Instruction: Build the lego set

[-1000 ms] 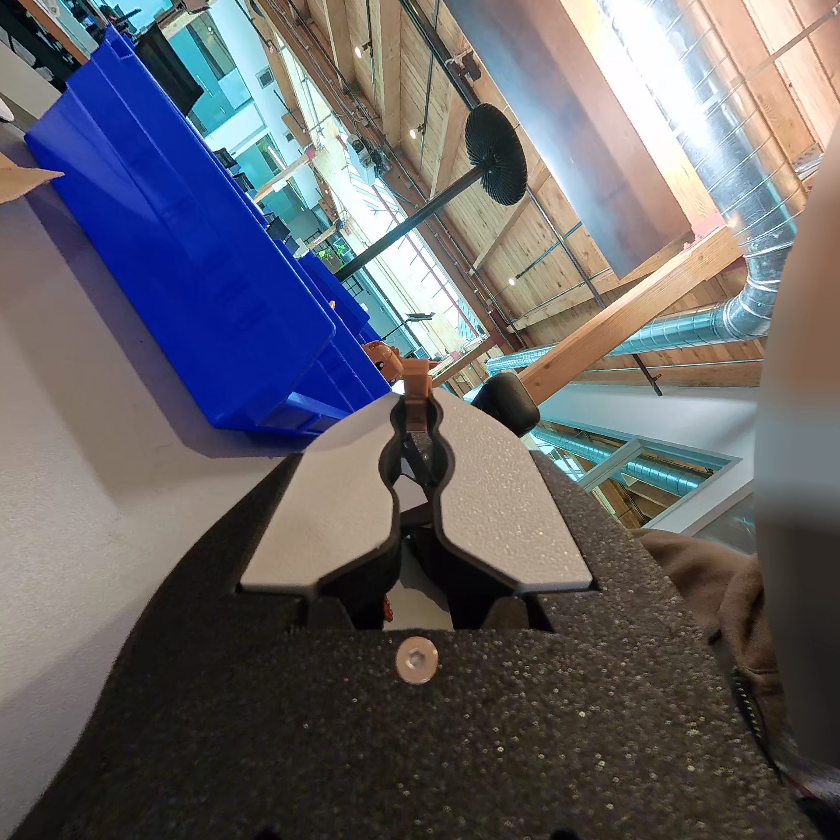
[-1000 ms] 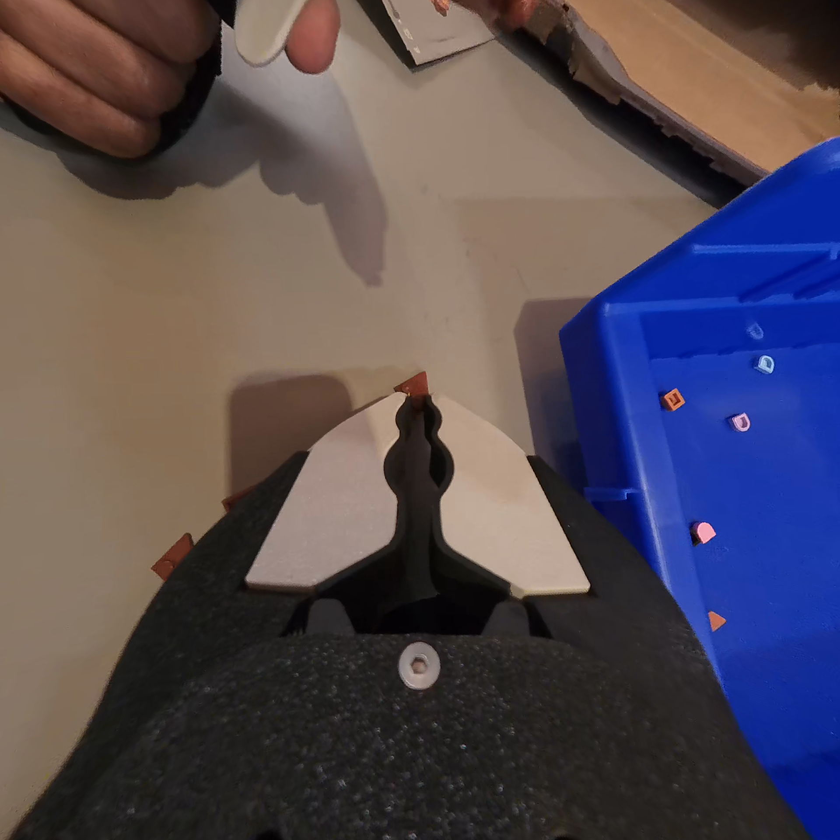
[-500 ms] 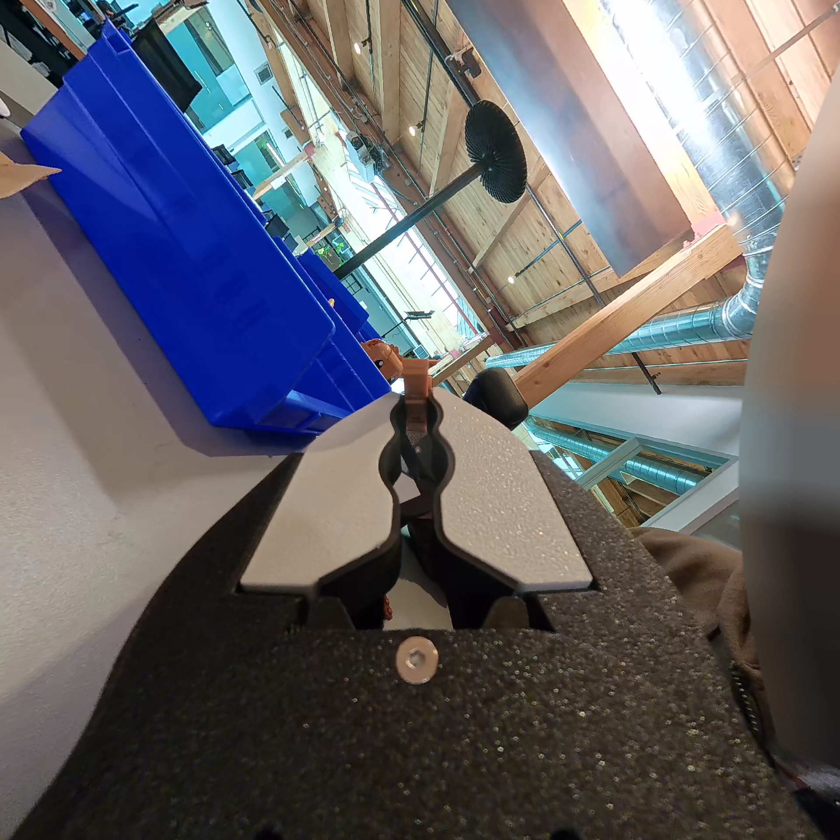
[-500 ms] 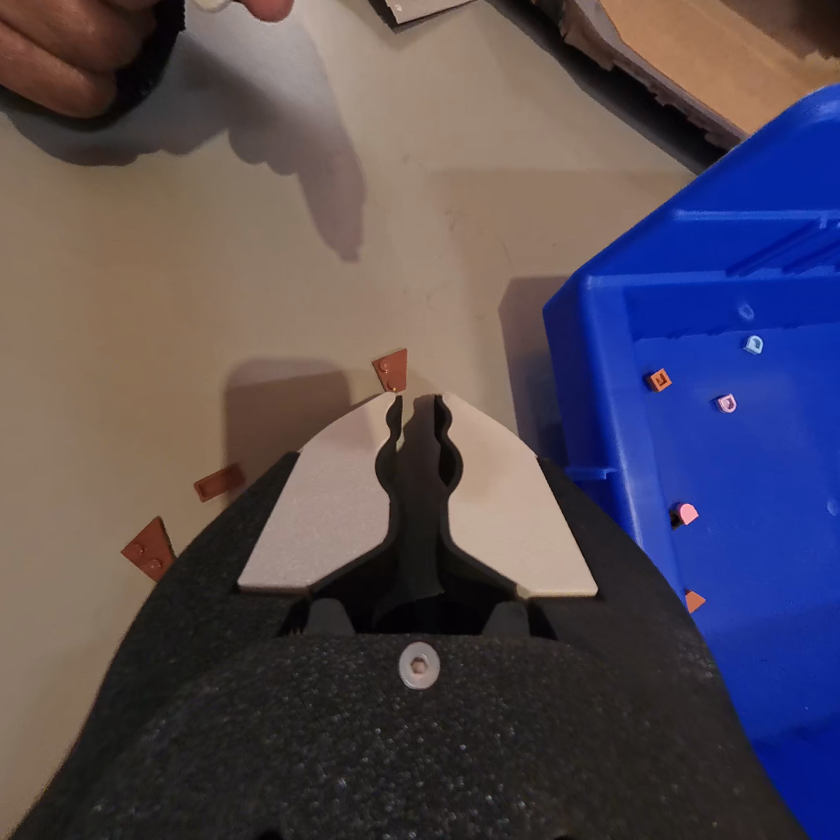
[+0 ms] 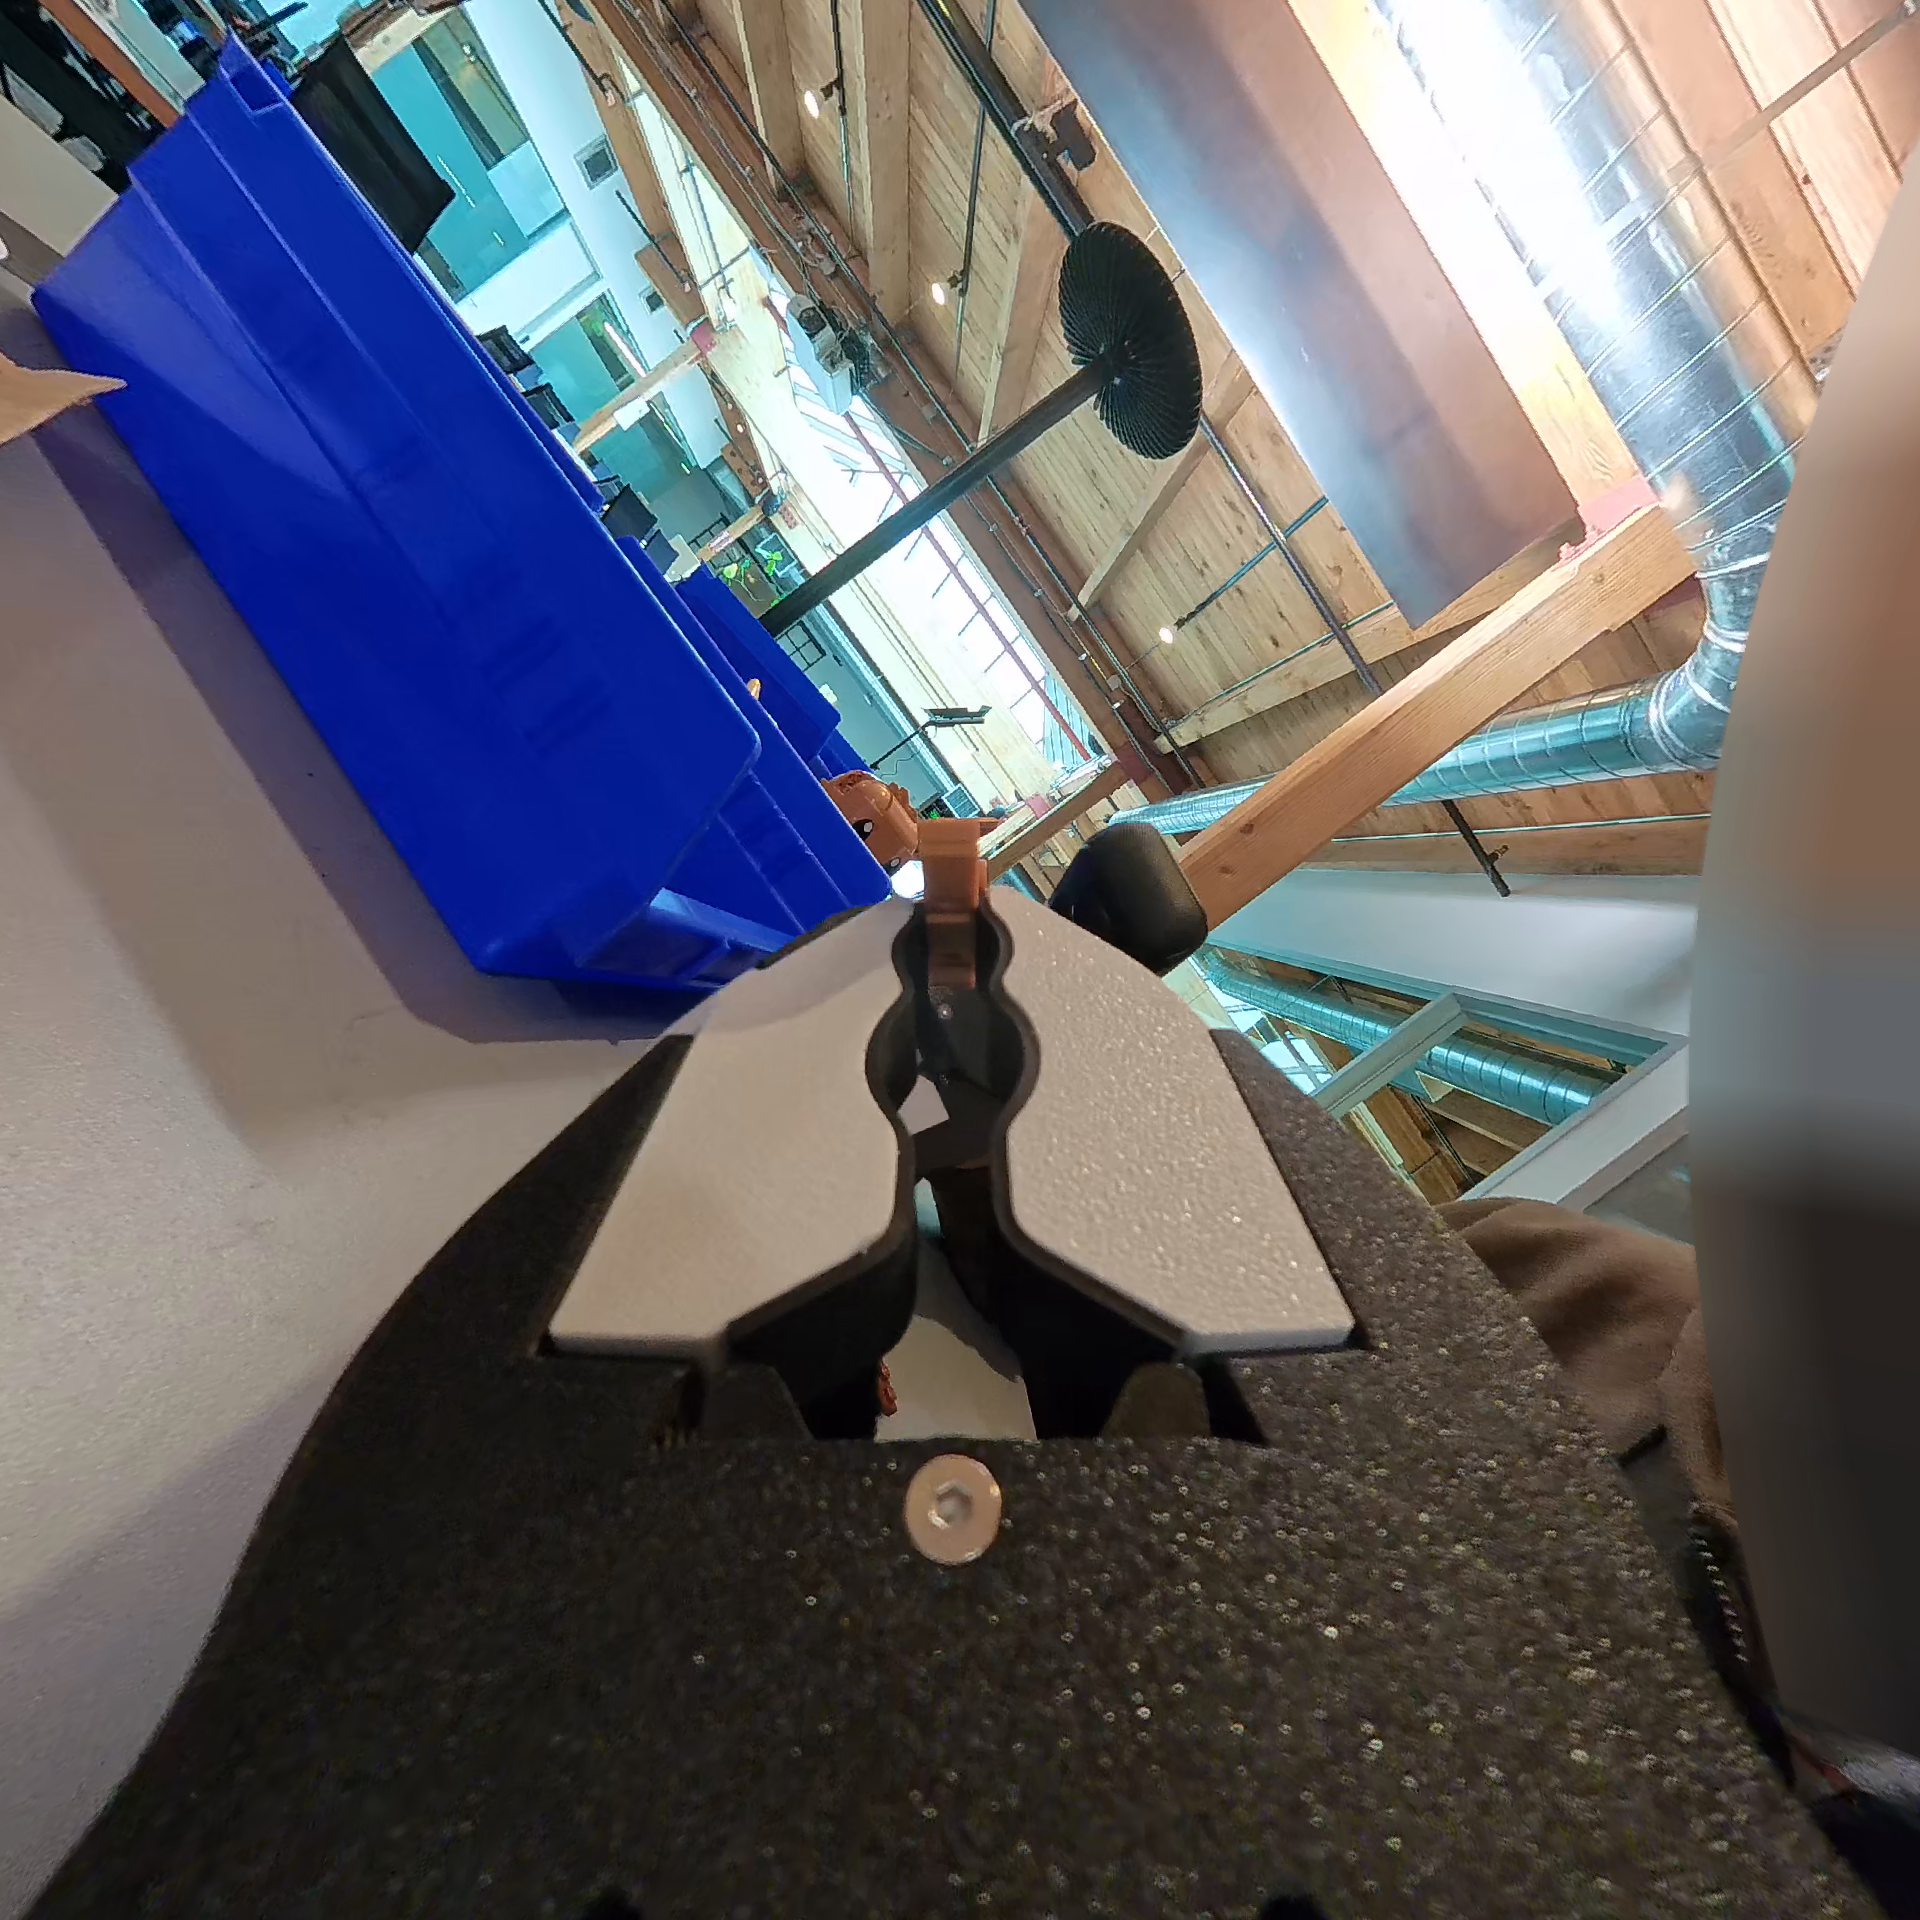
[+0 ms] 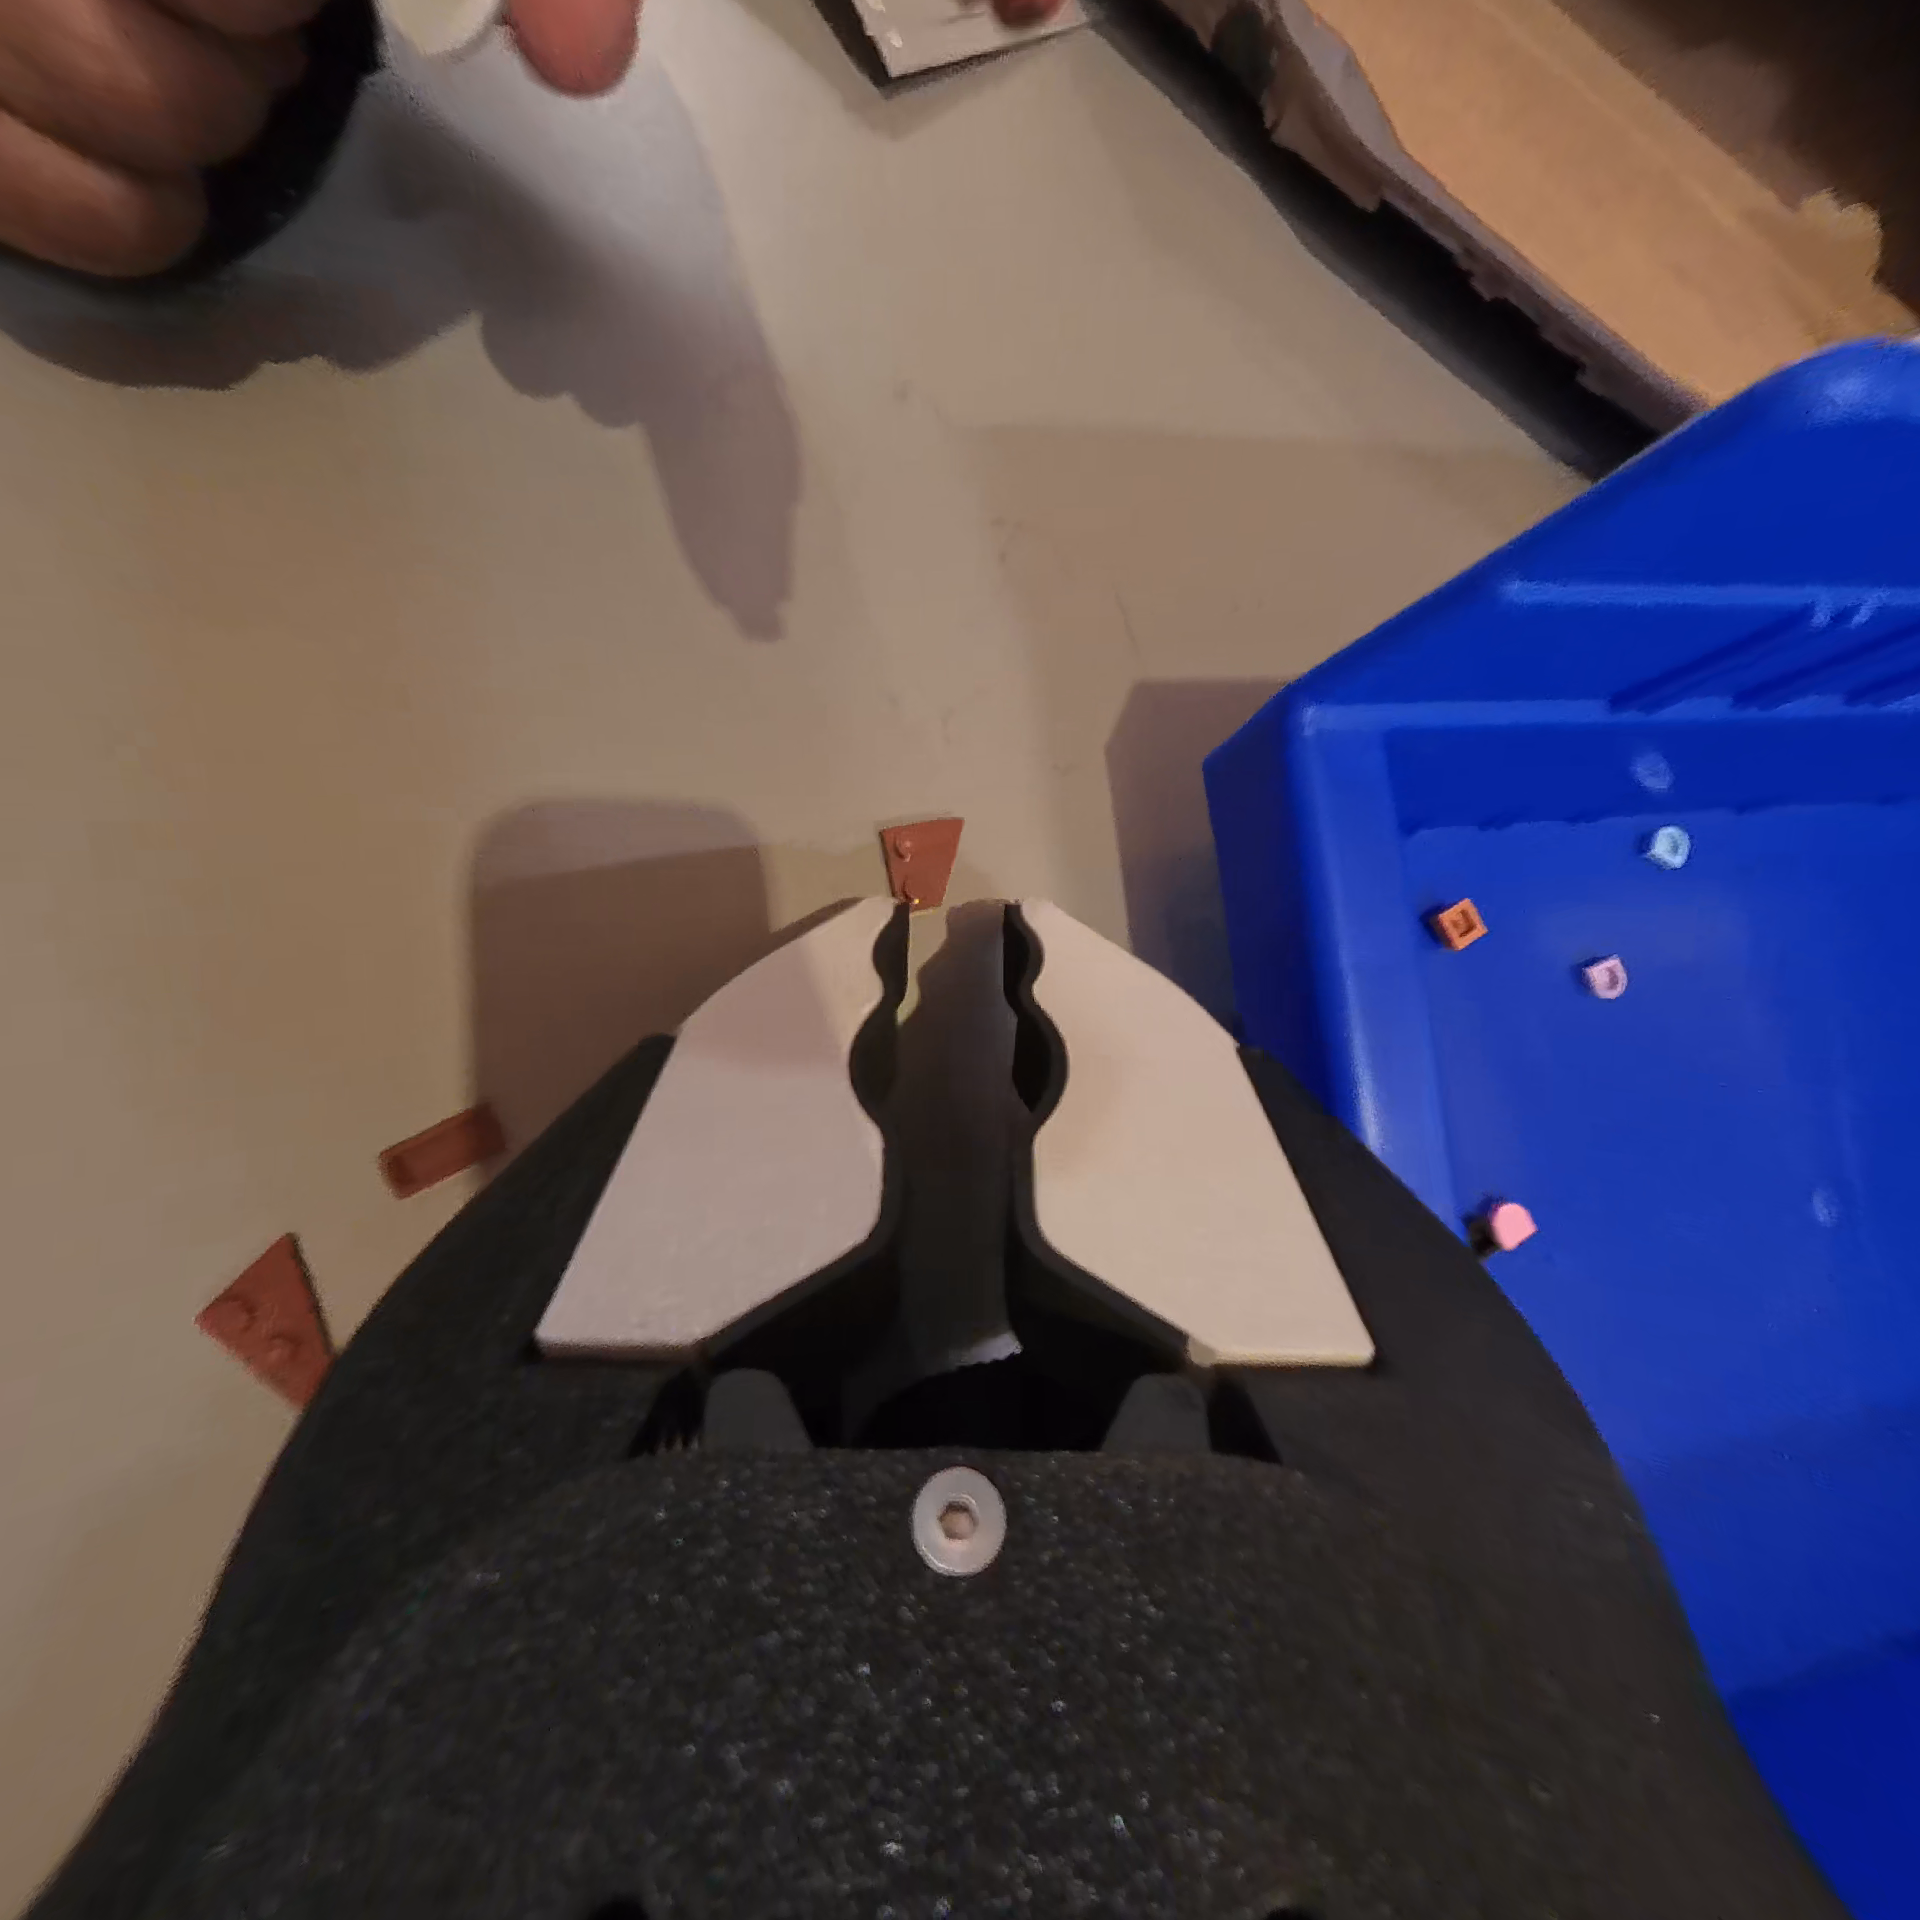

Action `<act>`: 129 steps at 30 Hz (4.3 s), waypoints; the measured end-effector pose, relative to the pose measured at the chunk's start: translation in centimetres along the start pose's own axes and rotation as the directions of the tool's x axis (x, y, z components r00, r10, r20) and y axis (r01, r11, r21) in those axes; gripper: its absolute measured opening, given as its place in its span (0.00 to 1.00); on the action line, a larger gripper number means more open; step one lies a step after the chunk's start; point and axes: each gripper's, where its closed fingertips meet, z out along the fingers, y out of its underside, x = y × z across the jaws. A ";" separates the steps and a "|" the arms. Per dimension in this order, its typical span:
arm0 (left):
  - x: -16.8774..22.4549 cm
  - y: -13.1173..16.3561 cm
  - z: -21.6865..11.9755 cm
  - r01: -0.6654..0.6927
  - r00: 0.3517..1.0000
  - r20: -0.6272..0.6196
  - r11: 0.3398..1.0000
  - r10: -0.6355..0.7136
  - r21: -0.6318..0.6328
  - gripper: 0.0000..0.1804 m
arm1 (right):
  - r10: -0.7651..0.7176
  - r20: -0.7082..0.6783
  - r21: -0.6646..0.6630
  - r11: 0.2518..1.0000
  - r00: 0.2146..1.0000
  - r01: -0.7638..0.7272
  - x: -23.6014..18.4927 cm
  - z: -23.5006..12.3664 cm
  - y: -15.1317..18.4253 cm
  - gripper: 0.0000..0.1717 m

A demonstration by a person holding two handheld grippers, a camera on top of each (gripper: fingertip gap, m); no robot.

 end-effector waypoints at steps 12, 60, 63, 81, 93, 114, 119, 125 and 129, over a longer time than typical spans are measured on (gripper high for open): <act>-0.1 -0.2 -0.1 -0.006 1.000 0.007 1.000 0.006 0.006 0.04 | 0.073 -0.077 -0.035 0.996 0.994 -0.076 0.4 1.6 -2.1 0.12; 0.0 -1.0 -0.5 -0.081 0.996 0.037 0.997 0.080 0.020 0.04 | 0.253 0.169 -0.115 0.965 0.952 -0.236 -4.1 -0.1 -0.8 0.18; -0.1 -1.1 -0.6 -0.080 0.996 0.046 0.997 0.079 0.024 0.04 | 0.280 0.092 -0.127 0.955 0.956 -0.268 -3.8 -0.3 -0.4 0.18; 0.1 0.6 0.1 0.016 1.000 0.009 0.998 -0.015 -0.054 0.04 | -0.338 -0.274 0.207 0.894 0.900 0.398 -0.1 -3.5 -10.2 0.22; 0.2 0.3 0.2 0.003 1.000 -0.017 0.982 -0.006 -0.186 0.10 | -0.501 -0.186 0.254 0.807 0.846 0.533 0.0 -4.3 -9.5 0.17; -1.4 -1.4 -0.6 0.023 0.999 0.049 0.997 -0.019 -0.071 0.05 | 0.298 -0.086 0.027 0.955 0.951 -0.296 -0.1 -2.6 -2.6 0.21; -1.5 -1.3 -0.6 0.006 0.998 0.060 0.998 -0.002 -0.069 0.05 | 0.371 -0.057 -0.054 0.926 0.927 -0.374 -2.6 -0.9 -1.5 0.11; -1.4 -1.4 -0.7 -0.009 0.998 0.068 0.998 0.014 -0.067 0.05 | 0.346 -0.046 -0.156 0.924 0.937 -0.349 -3.2 -0.2 -0.7 0.10; -1.3 -1.6 -0.7 -0.010 0.998 0.061 0.998 0.014 -0.056 0.05 | 0.322 -0.064 -0.197 0.924 0.944 -0.329 -2.7 0.4 -0.7 0.19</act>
